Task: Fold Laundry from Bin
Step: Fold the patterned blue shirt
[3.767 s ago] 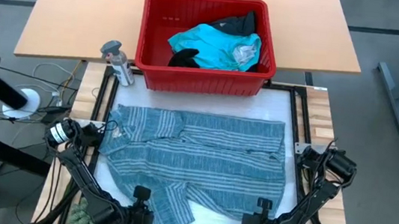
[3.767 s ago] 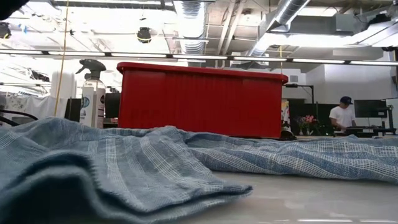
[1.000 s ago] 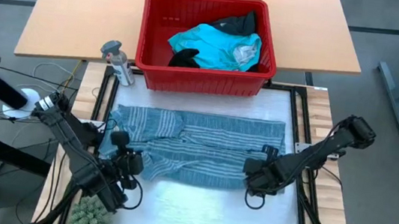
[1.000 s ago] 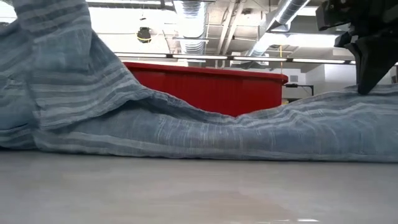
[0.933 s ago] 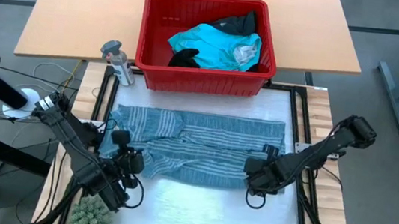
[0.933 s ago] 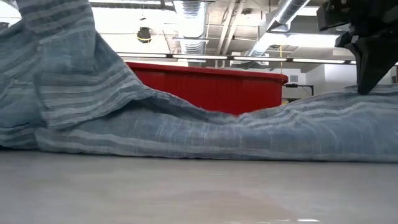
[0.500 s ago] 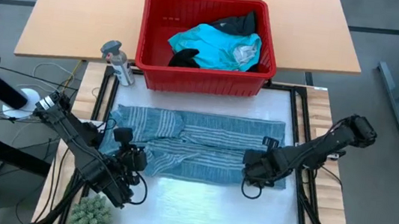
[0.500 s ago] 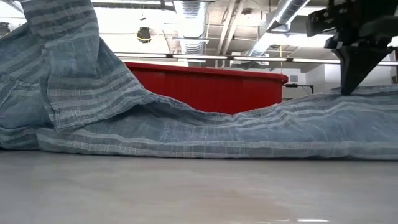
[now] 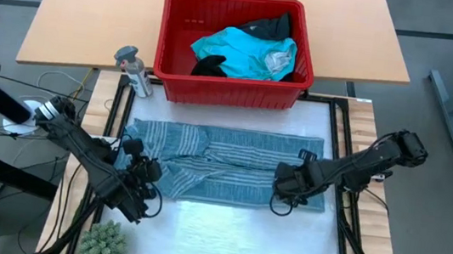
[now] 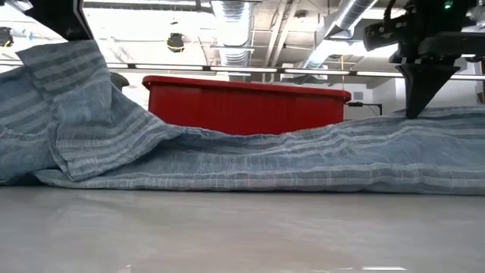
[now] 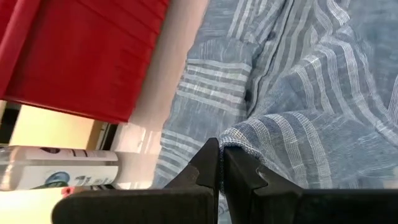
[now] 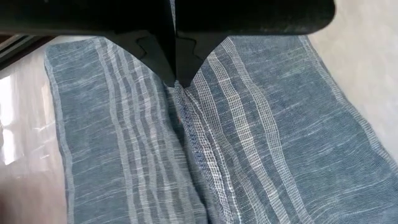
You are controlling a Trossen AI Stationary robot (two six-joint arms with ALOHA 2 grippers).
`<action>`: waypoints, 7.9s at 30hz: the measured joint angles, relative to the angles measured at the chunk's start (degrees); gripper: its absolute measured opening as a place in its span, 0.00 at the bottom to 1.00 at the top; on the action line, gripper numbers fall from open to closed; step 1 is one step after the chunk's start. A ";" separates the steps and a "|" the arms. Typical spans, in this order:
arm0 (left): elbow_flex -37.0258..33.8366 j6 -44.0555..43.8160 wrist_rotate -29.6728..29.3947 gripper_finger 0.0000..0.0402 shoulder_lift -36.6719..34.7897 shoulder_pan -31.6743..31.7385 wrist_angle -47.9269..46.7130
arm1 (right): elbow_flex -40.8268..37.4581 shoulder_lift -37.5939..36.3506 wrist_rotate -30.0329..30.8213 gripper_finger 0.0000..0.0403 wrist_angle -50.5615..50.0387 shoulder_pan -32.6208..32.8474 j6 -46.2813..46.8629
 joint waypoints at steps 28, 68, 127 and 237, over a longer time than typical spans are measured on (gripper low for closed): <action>2.81 4.43 -1.20 0.00 -0.47 1.36 -3.58 | -4.96 1.11 -0.95 0.05 1.97 -3.03 -1.90; 3.73 13.74 -3.17 0.00 -0.57 8.12 -3.60 | -4.96 1.29 0.07 0.05 3.28 -12.43 -7.50; -4.21 22.35 3.92 0.03 -0.51 15.73 7.39 | -13.90 4.87 0.59 0.31 29.09 -5.44 -5.31; -12.64 4.22 34.45 0.00 18.20 -8.17 14.98 | -16.20 6.06 -1.67 0.25 39.73 6.30 1.64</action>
